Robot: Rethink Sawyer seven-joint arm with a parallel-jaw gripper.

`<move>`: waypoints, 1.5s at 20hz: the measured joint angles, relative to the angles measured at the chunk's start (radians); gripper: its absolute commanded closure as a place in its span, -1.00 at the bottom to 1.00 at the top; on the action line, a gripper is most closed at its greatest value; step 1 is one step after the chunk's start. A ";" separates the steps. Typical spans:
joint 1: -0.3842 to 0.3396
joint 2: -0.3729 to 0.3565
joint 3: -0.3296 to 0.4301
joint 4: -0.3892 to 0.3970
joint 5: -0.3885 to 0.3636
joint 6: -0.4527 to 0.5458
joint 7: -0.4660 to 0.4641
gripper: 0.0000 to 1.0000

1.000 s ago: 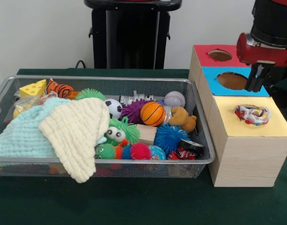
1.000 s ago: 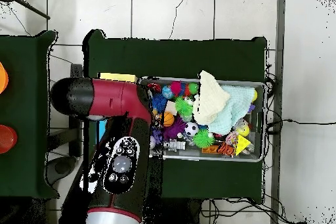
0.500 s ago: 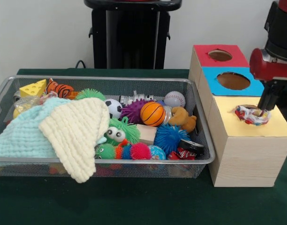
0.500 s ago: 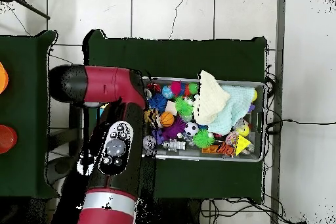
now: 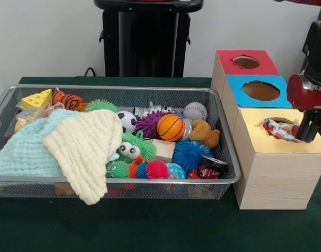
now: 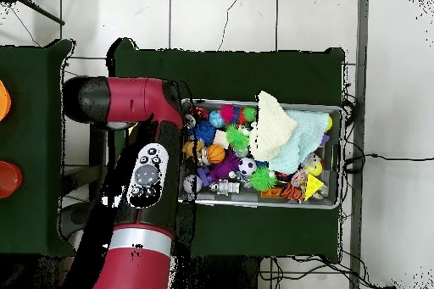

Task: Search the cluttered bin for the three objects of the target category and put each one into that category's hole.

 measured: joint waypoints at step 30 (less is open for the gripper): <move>-0.064 -0.122 0.048 0.271 0.000 -0.242 0.000 1.00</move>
